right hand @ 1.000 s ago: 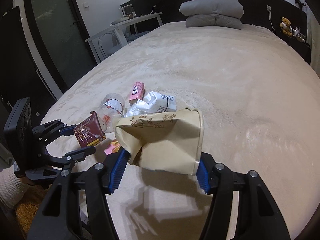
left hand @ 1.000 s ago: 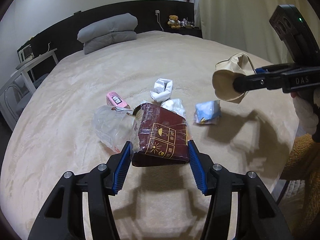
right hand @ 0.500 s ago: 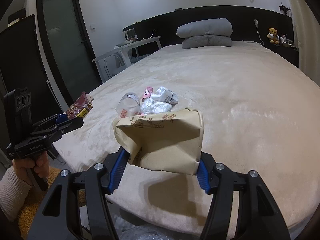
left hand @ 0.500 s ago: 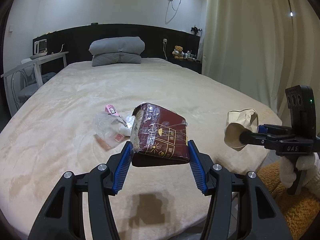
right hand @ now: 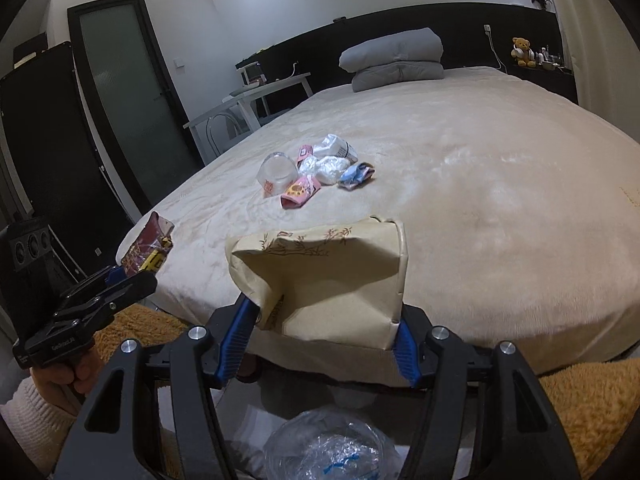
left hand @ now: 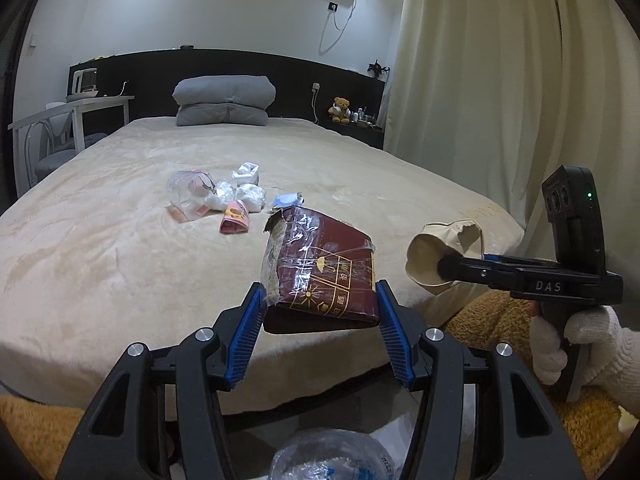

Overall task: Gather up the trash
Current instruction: 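Carry the brown wrapper and tan paper bag down over the trash bag with both tools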

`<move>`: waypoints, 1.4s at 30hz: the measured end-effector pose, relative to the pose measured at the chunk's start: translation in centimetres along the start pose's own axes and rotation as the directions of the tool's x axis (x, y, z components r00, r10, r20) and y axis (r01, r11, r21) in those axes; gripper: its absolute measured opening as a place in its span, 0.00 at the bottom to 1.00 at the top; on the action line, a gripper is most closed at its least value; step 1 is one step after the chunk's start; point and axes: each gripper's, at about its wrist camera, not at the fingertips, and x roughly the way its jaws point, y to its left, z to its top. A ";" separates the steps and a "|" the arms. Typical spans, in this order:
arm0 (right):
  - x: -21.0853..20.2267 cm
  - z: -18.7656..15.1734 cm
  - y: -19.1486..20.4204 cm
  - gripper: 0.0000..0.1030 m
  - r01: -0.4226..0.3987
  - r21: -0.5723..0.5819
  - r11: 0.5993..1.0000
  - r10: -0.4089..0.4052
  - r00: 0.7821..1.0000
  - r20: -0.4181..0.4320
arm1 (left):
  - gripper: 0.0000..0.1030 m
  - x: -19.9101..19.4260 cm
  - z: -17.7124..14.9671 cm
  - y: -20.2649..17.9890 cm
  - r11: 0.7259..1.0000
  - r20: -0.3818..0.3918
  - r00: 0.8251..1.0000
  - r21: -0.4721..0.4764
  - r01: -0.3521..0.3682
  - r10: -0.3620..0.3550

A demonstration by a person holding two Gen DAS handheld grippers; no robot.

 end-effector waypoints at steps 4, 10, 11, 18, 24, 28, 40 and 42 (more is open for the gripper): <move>-0.9 -2.0 0.0 0.59 -0.006 0.056 0.998 0.008 1.000 -0.028 | 0.52 -1.9 -1.4 -0.7 0.999 0.003 1.000 -0.035 0.017 -0.017; -2.3 -4.3 -0.2 0.59 -0.036 0.135 0.990 0.044 0.997 -0.058 | 0.52 -2.4 -3.3 -1.2 0.998 -0.074 0.997 -0.050 0.029 -0.032; -2.3 -4.5 -0.1 0.59 -0.042 0.147 0.988 0.052 0.996 -0.070 | 0.53 -2.4 -3.6 -1.3 0.999 -0.085 0.996 -0.046 0.027 -0.030; -1.0 -6.2 0.8 0.59 -0.092 0.158 0.983 0.118 0.979 -0.164 | 0.52 -1.4 -4.7 -1.3 0.999 -0.161 0.987 -0.049 0.022 -0.030; 0.5 -6.9 0.7 0.59 -0.077 0.170 0.982 0.118 0.962 -0.244 | 0.53 0.6 -5.8 -1.0 0.996 -0.268 0.963 -0.088 0.004 -0.028; 2.0 -7.7 -0.4 0.59 -0.045 0.215 0.976 0.115 0.939 -0.325 | 0.52 2.9 -7.2 -0.6 0.993 -0.377 0.926 -0.120 -0.011 -0.035; 9.9 -10.9 -3.3 0.59 0.170 0.302 0.938 0.065 0.770 -0.635 | 0.53 9.1 -11.6 0.5 0.976 -0.658 0.743 -0.216 -0.030 -0.123; 11.0 -11.6 -3.5 0.59 0.200 0.304 0.932 0.062 0.734 -0.676 | 0.53 10.2 -12.4 0.7 0.972 -0.698 0.702 -0.233 -0.037 -0.141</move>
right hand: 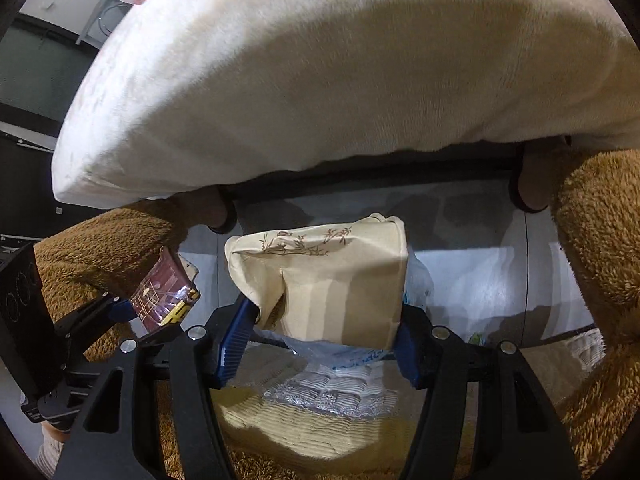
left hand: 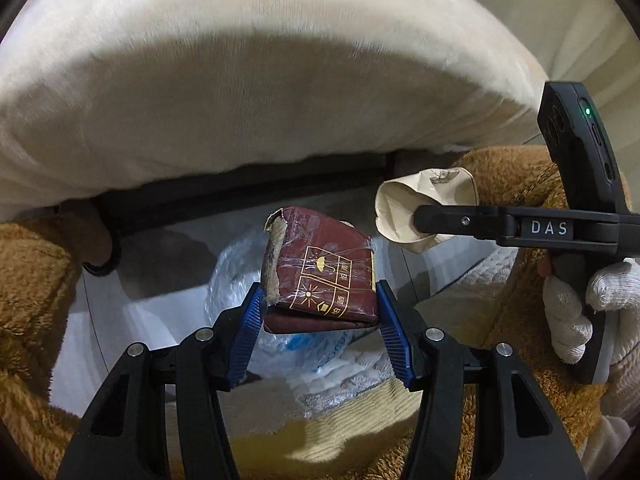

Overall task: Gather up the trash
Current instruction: 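Carry the brown wrapper and tan paper bag down over the trash bag with both tools, then open both tools to drop the wrapper and paper bag into the trash bag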

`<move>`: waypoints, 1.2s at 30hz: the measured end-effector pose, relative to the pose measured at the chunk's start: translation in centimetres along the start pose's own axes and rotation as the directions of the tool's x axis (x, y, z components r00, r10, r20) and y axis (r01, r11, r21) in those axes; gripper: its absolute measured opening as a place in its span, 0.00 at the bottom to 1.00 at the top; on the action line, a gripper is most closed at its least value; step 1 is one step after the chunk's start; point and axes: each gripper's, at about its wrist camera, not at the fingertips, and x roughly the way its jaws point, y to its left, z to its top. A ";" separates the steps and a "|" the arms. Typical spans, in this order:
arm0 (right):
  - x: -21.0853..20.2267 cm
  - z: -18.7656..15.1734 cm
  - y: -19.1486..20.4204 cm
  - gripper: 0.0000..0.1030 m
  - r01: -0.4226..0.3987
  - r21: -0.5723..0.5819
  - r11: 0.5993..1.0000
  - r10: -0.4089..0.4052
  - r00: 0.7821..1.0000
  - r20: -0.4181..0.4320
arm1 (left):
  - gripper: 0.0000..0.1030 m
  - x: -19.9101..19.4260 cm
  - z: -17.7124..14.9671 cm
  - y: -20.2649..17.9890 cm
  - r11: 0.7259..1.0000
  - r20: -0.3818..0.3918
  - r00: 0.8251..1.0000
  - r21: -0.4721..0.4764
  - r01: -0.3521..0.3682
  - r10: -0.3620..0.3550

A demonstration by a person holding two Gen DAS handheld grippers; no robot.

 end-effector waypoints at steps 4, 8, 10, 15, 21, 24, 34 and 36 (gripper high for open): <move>3.2 0.1 -1.1 0.59 -0.018 0.077 0.997 0.026 0.994 -0.110 | 0.53 2.3 0.0 1.0 0.999 -0.115 0.993 -0.044 0.007 -0.012; 5.6 0.0 -1.9 0.59 -0.023 0.156 0.988 0.051 0.982 -0.181 | 0.53 4.1 0.0 2.2 0.996 -0.191 0.982 -0.092 -0.018 0.000; 6.2 0.1 -1.9 0.59 -0.013 0.168 0.986 0.047 0.979 -0.200 | 0.53 4.9 0.1 2.2 0.994 -0.217 0.976 -0.109 -0.011 -0.013; 7.5 0.3 -2.0 0.60 -0.002 0.186 0.983 0.047 0.971 -0.235 | 0.53 6.5 0.0 1.8 0.993 -0.282 0.959 -0.114 0.002 -0.034; 9.0 -0.1 -2.6 0.60 0.017 0.217 0.976 0.046 0.959 -0.281 | 0.53 7.8 -0.6 2.4 0.992 -0.318 0.948 -0.124 -0.011 -0.029; 9.4 -0.1 -2.5 0.62 0.011 0.222 0.975 0.055 0.955 -0.291 | 0.53 8.2 -0.7 2.3 0.992 -0.340 0.940 -0.123 -0.016 -0.027; 8.8 0.4 -2.6 0.78 0.008 0.247 0.969 0.060 0.962 -0.266 | 0.70 7.8 -0.1 3.3 0.985 -0.312 0.949 -0.173 -0.020 -0.036; 8.5 0.5 -2.4 0.78 0.003 0.242 0.970 0.060 0.966 -0.251 | 0.70 7.4 0.1 3.3 0.985 -0.294 0.955 -0.174 -0.022 -0.031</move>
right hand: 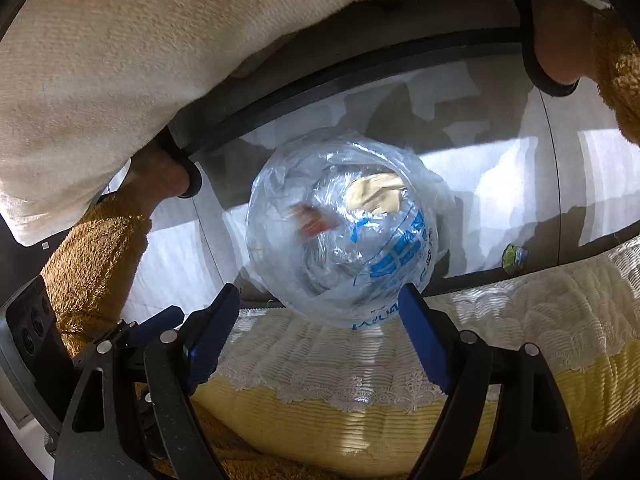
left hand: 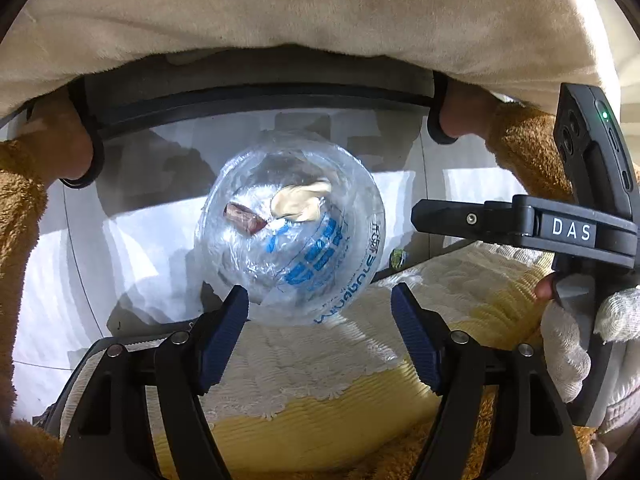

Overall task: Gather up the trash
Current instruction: 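Open both tools to drop the wrapper and paper bag into the trash bag, then move both open tools back up to the trash pile on the bed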

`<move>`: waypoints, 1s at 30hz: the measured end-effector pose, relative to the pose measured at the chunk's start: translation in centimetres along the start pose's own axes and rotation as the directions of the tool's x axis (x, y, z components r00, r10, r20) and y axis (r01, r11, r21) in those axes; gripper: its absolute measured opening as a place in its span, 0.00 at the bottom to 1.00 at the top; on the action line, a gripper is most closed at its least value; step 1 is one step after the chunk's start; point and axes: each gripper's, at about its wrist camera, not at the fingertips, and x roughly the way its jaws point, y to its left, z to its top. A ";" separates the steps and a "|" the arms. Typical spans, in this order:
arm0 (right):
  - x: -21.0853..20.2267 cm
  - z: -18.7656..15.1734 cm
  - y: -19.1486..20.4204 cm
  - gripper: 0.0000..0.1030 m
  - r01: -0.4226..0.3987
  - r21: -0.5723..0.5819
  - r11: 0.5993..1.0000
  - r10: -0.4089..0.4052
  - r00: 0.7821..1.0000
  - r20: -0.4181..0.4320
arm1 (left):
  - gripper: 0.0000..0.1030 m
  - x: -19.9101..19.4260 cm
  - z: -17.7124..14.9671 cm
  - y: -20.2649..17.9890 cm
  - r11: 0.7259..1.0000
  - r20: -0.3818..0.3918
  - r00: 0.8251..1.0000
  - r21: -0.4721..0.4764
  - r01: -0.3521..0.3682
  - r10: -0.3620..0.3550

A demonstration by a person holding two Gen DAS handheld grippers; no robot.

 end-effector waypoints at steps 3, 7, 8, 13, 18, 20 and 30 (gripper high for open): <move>-0.6 -0.2 0.3 0.78 -0.016 -0.016 1.000 0.016 1.000 0.018 | 0.70 -0.8 -0.1 -0.1 1.000 0.037 0.999 0.009 0.004 -0.004; -1.9 -0.8 0.9 0.78 -0.009 -0.060 0.998 0.014 0.997 0.076 | 0.70 -2.2 -0.7 -0.6 0.999 0.103 0.995 0.034 -0.005 0.001; -2.3 -1.1 1.0 0.78 -0.006 -0.070 0.998 0.013 0.995 0.096 | 0.70 -2.7 -0.9 -0.7 0.999 0.125 0.992 0.042 -0.005 0.000; -4.8 -3.0 2.0 0.78 0.011 -0.145 0.989 0.019 0.978 0.206 | 0.70 -5.1 -2.5 -1.4 0.996 0.243 0.969 0.082 0.029 -0.048; -7.6 -4.8 1.9 0.78 -0.040 -0.192 0.981 0.098 0.948 0.304 | 0.70 -8.3 -4.5 -2.5 0.991 0.408 0.911 0.133 0.011 -0.065; -8.8 -5.2 1.5 0.78 -0.095 -0.208 0.973 0.160 0.933 0.322 | 0.70 -9.5 -5.1 -2.6 0.989 0.464 0.881 0.148 0.021 -0.088; -13.8 -8.3 1.4 0.78 -0.125 -0.348 0.929 0.295 0.820 0.492 | 0.70 -13.9 -8.3 -3.9 0.977 0.670 0.732 0.209 -0.029 -0.122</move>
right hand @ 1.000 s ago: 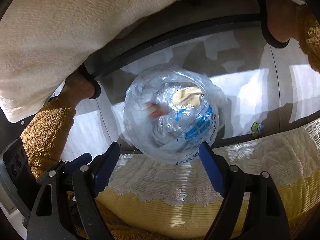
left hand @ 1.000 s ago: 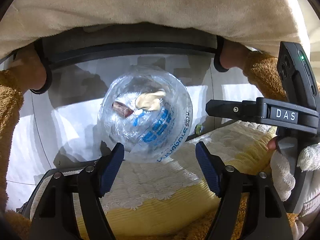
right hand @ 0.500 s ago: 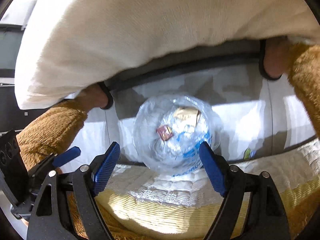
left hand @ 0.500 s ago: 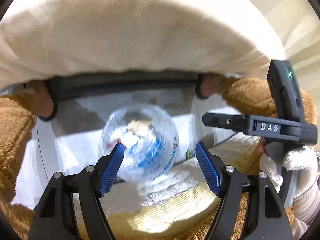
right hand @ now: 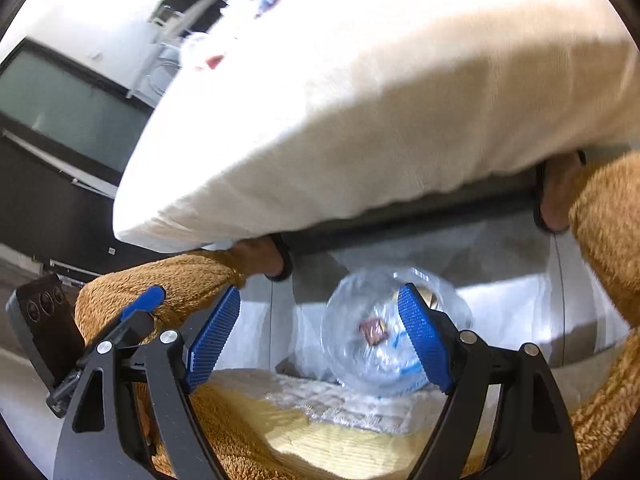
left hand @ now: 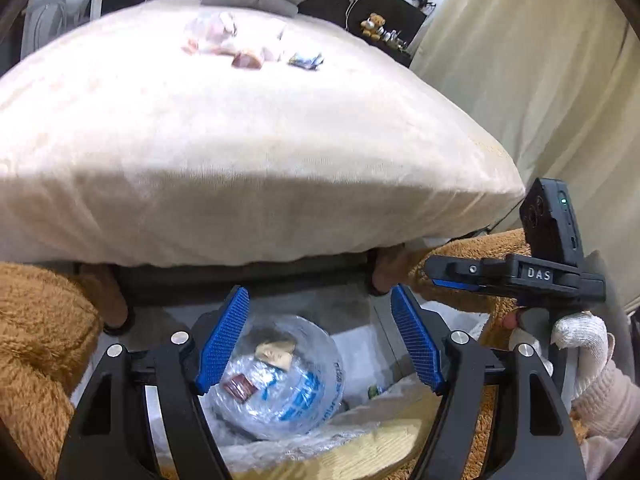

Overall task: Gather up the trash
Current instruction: 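Move both open tools back up to the trash pile on the bed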

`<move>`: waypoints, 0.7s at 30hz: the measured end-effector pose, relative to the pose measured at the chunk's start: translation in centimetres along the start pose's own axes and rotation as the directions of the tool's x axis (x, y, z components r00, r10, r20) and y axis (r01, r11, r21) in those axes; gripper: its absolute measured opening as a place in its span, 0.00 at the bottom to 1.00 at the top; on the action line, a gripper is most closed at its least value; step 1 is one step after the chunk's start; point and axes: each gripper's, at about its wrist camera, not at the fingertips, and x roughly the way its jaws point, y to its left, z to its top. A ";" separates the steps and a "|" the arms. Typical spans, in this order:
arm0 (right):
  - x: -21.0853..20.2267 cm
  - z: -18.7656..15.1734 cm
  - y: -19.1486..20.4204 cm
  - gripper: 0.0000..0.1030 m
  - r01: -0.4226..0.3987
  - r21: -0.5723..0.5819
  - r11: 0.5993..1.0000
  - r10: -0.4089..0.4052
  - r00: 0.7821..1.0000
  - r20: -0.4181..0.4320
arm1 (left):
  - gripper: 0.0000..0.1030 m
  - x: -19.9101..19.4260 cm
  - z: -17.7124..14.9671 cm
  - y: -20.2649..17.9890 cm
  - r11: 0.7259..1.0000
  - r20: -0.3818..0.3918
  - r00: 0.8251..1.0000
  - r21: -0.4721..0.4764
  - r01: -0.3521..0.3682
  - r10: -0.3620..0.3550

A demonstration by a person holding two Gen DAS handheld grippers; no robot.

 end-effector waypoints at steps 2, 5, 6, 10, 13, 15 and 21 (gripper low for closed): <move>-1.1 0.0 0.5 0.78 -0.005 -0.023 1.000 0.006 0.999 0.049 | 0.70 -0.4 0.3 0.0 1.000 0.030 1.000 0.005 0.002 -0.002; -2.7 0.0 0.7 0.78 -0.017 -0.037 0.999 0.021 0.993 0.117 | 0.70 -1.6 0.6 0.6 1.000 0.081 0.997 -0.017 0.005 -0.003; -3.3 -0.1 0.7 0.78 -0.027 -0.037 0.999 0.032 0.990 0.141 | 0.70 -2.0 0.7 0.9 1.000 0.098 0.995 -0.029 0.011 -0.009; -6.0 0.0 0.8 0.78 -0.036 -0.068 0.997 0.051 0.971 0.233 | 0.70 -3.4 0.9 1.5 0.998 0.161 0.987 -0.055 0.032 -0.023; -7.3 0.3 1.2 0.78 -0.007 -0.090 0.996 0.033 0.958 0.285 | 0.70 -4.2 1.1 1.7 0.996 0.187 0.981 -0.071 0.055 -0.041; -7.7 0.5 1.1 0.78 -0.033 -0.086 0.996 0.057 0.953 0.297 | 0.70 -4.5 1.2 2.0 0.992 0.201 0.977 -0.096 0.088 -0.067; -7.1 1.3 3.2 0.78 -0.030 -0.164 0.986 0.074 0.959 0.274 | 0.70 -4.3 1.5 1.2 0.988 0.221 0.970 -0.087 0.128 -0.106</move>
